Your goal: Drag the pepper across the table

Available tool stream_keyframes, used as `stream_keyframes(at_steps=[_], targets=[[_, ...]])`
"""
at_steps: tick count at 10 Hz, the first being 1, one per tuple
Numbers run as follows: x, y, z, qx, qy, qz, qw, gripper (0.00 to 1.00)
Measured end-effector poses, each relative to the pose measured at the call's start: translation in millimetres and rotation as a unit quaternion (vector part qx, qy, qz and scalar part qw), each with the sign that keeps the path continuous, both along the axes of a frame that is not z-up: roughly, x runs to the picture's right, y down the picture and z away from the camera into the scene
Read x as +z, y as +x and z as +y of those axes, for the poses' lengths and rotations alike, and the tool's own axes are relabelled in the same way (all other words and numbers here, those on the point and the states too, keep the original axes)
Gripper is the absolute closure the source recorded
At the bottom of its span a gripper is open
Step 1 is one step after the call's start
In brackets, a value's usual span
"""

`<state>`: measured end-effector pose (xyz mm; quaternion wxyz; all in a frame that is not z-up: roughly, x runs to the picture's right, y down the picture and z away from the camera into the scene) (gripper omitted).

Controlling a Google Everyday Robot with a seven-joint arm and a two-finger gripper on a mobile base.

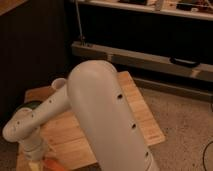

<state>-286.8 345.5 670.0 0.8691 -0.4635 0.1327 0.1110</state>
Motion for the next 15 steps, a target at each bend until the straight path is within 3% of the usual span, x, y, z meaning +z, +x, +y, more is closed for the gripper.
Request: stream_keyframes(at_steps=[3,6,10,15], targets=[[3.7,5.2,6.0,0.009,0.023,0.011,0.9996,0.35],[10.6,14.0,1.0,0.038,0.04,0.02,0.9983,0.35],[20.8,8.3,0.7,0.045,0.036,0.016,0.9982,0.35],[27.8,-0.2,8.0,0.03,0.026,0.011,0.9992,0.36]])
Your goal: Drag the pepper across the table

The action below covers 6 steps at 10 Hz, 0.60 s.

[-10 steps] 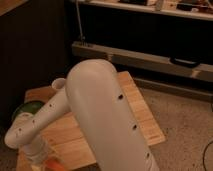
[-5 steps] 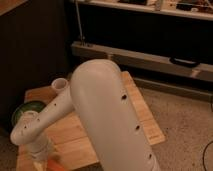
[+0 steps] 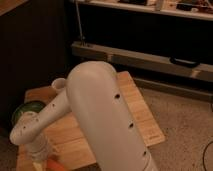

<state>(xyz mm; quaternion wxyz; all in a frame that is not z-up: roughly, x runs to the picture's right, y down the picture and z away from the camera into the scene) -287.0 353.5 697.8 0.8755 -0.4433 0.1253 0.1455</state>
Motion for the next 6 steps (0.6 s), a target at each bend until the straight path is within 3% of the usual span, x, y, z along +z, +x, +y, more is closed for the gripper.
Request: stream_keyframes(at_steps=[3,6], targets=[[1.4,-2.1,1.5,-0.007,-0.006,0.002,1.0,0.57],[4.6,-0.8,1.4,-0.009,-0.009,0.011,0.9999,0.6]])
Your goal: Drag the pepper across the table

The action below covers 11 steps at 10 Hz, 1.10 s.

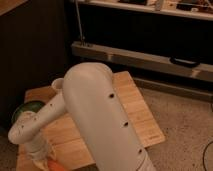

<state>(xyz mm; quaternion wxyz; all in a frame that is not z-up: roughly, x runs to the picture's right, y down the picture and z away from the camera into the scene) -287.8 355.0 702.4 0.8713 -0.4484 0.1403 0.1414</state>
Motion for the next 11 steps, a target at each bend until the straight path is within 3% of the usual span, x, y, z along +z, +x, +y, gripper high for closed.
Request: stream_keyframes(at_steps=[5,11], targets=[[10.4,5.3,-12.6,0.007,0.008,0.013,0.9999,0.6],[33.6,13.8,-46.7,0.049,0.022,0.0,0.9986,0.6]])
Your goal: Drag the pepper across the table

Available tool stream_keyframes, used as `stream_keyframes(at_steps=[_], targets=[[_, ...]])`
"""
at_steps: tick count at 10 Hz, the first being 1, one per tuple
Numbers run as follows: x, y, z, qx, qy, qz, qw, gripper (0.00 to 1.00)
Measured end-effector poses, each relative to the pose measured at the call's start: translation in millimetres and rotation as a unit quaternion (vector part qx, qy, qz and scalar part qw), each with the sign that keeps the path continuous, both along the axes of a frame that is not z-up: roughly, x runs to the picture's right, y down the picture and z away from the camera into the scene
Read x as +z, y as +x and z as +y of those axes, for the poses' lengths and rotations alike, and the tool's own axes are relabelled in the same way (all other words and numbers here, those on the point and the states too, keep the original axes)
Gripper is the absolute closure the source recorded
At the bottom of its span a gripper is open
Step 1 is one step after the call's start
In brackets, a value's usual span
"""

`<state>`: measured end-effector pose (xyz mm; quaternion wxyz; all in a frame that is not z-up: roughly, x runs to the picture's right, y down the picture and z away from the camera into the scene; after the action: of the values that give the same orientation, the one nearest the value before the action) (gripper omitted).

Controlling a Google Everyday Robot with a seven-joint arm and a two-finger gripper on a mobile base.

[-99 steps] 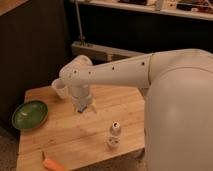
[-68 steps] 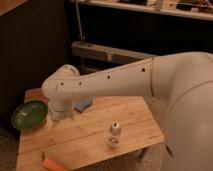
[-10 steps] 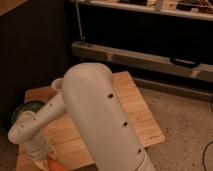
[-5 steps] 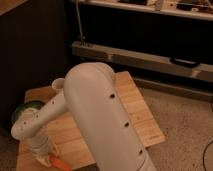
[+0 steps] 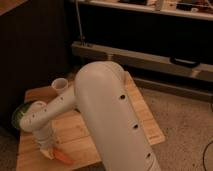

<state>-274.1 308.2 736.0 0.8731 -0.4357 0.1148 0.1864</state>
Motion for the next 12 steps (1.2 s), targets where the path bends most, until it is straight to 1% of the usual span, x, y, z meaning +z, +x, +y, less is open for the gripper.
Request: stream_keyframes(at_steps=[2,4,6,8,12], targets=[[9.0,-0.6,-6.1,0.004,0.003,-0.005,1.0,0.6],[19.7,2.1,-18.5,0.009,0.011,-0.006,0.9999,0.6],[28.4,8.4,-28.1,0.013,0.016,-0.002,0.9998,0.6],[34.9,17.4,-41.8,0.022,0.025,0.002,0.9994,0.6],[47.6,35.5,-59.2,0.033,0.032,0.015,0.9988,0.6]])
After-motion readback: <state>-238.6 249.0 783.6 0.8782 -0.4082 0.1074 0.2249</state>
